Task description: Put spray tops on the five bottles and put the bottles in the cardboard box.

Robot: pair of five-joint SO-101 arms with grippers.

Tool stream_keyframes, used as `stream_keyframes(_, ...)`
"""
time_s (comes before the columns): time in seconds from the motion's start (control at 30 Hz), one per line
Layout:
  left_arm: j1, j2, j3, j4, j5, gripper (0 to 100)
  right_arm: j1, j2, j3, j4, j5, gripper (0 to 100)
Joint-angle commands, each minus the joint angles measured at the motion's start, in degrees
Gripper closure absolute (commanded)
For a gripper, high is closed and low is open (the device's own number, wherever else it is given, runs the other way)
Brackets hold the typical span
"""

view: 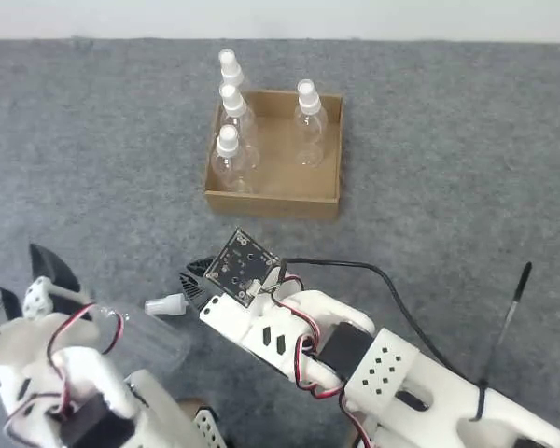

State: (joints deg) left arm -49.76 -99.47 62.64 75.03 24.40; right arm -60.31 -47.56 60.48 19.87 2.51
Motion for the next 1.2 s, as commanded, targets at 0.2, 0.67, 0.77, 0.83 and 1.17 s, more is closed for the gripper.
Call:
stream_keyframes(0.2, 0.18, 0.26, -5.05, 4.48, 0.70, 78, -5.58, 6.29, -11.96, 5.85, 0.70, 85.0)
stream_keyframes(0.67, -0.09, 0.26, -3.47, 3.69, 0.70, 78, -11.03, 27.74, -20.22, 5.67, 0.79, 78.1)
stream_keyframes(0.77, -0.18, 0.26, -3.47, 3.43, 0.70, 78, -11.56, 29.23, -21.54, 6.11, 0.53, 78.2)
stream_keyframes(0.83, -1.23, 0.26, -3.47, 3.34, 0.70, 78, -11.56, 29.49, -21.71, 6.11, 0.44, 78.2)
stream_keyframes(1.17, -9.23, 0.26, -3.82, 0.00, 4.84, 78, -14.20, 34.15, -21.89, 4.09, 0.79, 78.3)
